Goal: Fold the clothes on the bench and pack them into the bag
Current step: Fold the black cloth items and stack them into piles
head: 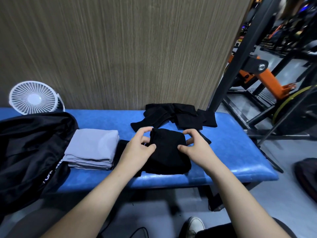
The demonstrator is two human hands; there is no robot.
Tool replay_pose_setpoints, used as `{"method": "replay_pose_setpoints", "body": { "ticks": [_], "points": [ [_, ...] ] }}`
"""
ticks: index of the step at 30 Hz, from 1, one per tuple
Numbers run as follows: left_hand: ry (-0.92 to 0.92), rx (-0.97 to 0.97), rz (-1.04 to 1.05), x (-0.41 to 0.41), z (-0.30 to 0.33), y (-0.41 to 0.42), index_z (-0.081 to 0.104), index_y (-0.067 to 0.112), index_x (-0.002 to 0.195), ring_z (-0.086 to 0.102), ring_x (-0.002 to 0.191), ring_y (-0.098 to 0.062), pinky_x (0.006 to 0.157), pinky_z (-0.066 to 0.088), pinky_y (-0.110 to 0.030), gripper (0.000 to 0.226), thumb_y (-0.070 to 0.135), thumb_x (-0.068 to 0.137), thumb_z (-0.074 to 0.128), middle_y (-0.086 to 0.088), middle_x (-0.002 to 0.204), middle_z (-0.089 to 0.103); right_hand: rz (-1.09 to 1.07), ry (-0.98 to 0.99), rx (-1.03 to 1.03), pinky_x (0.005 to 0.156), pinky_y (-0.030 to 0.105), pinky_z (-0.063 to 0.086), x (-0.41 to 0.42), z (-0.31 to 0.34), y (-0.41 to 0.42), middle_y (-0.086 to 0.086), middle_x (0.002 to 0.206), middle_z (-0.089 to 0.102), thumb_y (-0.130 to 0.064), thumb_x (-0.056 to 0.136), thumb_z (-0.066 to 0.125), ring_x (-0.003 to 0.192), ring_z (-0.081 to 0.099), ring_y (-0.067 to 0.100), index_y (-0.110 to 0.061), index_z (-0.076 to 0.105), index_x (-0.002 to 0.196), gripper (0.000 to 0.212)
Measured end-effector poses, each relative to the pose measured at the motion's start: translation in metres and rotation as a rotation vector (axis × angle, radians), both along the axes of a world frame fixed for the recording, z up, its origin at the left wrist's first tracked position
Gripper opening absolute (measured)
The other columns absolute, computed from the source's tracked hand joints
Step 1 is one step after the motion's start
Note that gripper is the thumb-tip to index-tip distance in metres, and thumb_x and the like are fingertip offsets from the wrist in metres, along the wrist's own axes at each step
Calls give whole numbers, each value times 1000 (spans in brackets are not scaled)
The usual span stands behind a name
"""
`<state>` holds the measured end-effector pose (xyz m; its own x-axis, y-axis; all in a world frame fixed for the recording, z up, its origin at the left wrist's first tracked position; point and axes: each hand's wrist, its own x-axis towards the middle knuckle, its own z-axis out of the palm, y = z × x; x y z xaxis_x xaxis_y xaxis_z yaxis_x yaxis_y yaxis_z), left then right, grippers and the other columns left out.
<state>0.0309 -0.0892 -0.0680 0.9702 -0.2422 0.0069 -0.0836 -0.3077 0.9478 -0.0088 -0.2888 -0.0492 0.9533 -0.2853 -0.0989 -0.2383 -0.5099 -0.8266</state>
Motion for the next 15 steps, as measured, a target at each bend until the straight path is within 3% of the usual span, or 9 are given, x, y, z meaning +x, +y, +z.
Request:
{"method": "replay_pose_setpoints", "body": {
  "ticks": [3,5,7,9,11,15],
  "points": [
    [-17,-63,-7,-1,0,0,43,61,126,68,75,-24,82,54,-37,65,15,86,66,0,100,70,-40,-53,63,78,37,54,2,-2,-3,-2,84,52,-8,85,70,78,57,16,-31,50,125,50],
    [-60,3,-20,-2,0,0,52,58,120,60,61,-15,72,51,-27,57,14,87,65,-5,99,67,-57,-75,80,71,34,52,4,-4,-6,1,91,51,-5,84,71,77,55,15,-31,47,128,56],
    [-123,173,-39,-3,-3,-1,61,48,116,54,58,-4,68,44,-16,41,17,89,63,-1,103,62,-33,-40,-41,71,27,47,5,-7,-7,5,111,48,-10,86,70,81,55,13,-28,42,134,58],
    [-198,328,-28,-6,-6,-1,60,43,119,55,78,-3,75,41,-15,33,25,92,60,10,110,52,-12,-18,-219,86,31,46,6,-14,-5,7,127,41,-18,90,67,95,56,20,-22,42,136,53],
    [-319,418,19,-8,-7,-1,58,42,122,48,101,-8,85,40,-20,31,30,93,58,14,114,42,-6,-136,-400,98,38,44,5,-17,-2,4,130,40,-23,92,64,113,51,27,-21,49,132,43],
    [-579,520,-1,-9,-3,0,58,39,126,42,108,-10,89,42,-26,34,33,93,57,16,122,41,142,-362,-636,93,36,37,3,-11,4,-4,124,44,-31,89,65,110,43,18,-27,57,124,36]
  ]
}}
